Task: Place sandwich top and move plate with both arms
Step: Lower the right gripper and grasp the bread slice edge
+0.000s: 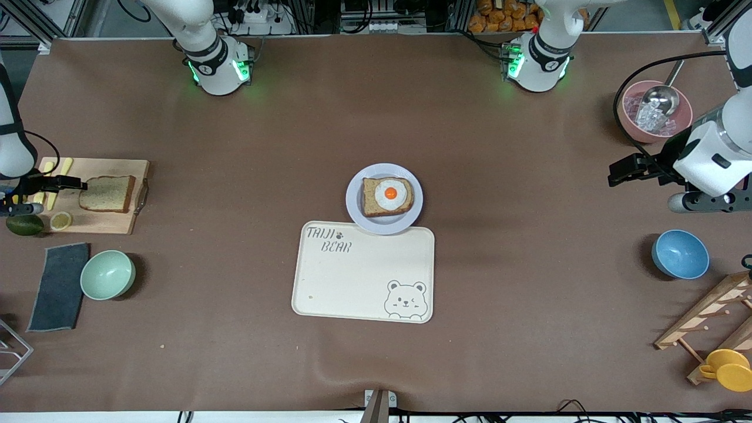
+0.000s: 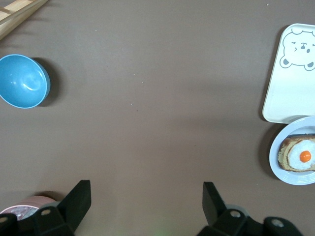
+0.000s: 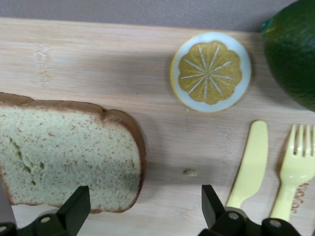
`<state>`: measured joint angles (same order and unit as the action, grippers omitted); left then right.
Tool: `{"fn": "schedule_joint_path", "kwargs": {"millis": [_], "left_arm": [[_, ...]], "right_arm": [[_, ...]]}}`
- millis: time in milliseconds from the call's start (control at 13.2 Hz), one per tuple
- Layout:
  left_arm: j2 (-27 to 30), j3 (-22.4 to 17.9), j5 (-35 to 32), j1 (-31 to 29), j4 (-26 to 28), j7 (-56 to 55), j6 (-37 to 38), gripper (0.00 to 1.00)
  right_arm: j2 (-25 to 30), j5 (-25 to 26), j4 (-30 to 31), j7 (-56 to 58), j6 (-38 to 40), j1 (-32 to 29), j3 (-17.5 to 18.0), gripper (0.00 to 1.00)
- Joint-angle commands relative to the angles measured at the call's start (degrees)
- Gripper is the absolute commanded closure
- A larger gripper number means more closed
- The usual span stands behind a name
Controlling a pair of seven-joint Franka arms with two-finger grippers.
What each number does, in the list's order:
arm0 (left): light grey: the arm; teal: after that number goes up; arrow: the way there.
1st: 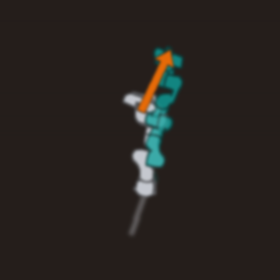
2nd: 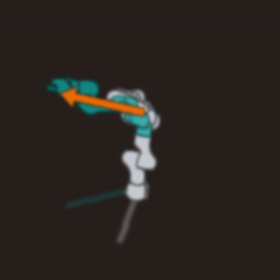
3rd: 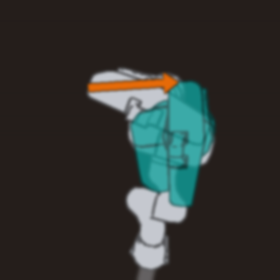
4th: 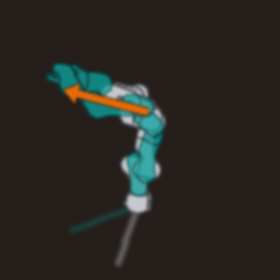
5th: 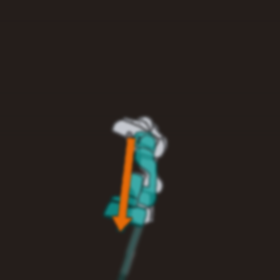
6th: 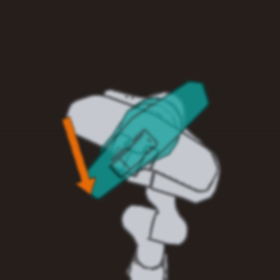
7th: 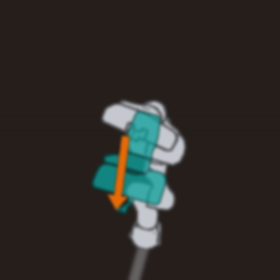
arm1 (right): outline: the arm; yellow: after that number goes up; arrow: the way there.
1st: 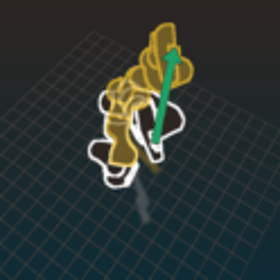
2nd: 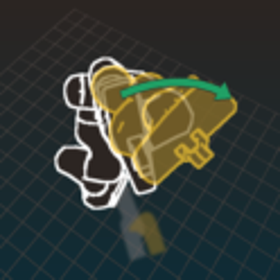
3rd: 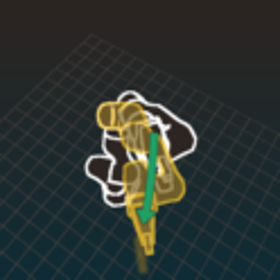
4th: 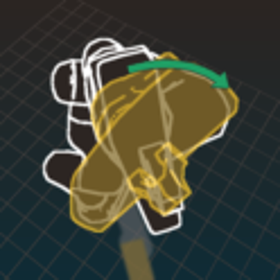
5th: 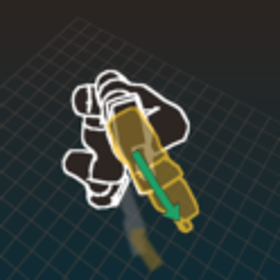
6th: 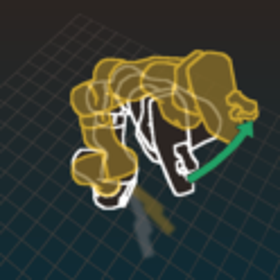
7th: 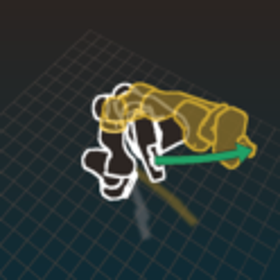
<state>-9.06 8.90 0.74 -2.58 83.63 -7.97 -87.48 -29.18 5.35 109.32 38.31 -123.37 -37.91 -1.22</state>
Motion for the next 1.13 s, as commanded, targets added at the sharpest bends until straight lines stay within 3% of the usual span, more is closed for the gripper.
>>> {"fn": "schedule_joint_path", "kwargs": {"millis": [0, 1059], "left_arm": [[0.4, 0.2, -1.4, 0.0, 0.0, -0.5, 0.6, 0.0], [0.2, 0.1, -1.1, -0.1, -0.1, -0.5, 0.6, 0.0]], "right_arm": [[1.1, 0.4, 1.8, -1.7, -0.3, 0.0, 0.6, 0.0], [-0.4, 0.4, 3.0, -4.3, -2.3, 0.2, 0.5, 0.0]]}}
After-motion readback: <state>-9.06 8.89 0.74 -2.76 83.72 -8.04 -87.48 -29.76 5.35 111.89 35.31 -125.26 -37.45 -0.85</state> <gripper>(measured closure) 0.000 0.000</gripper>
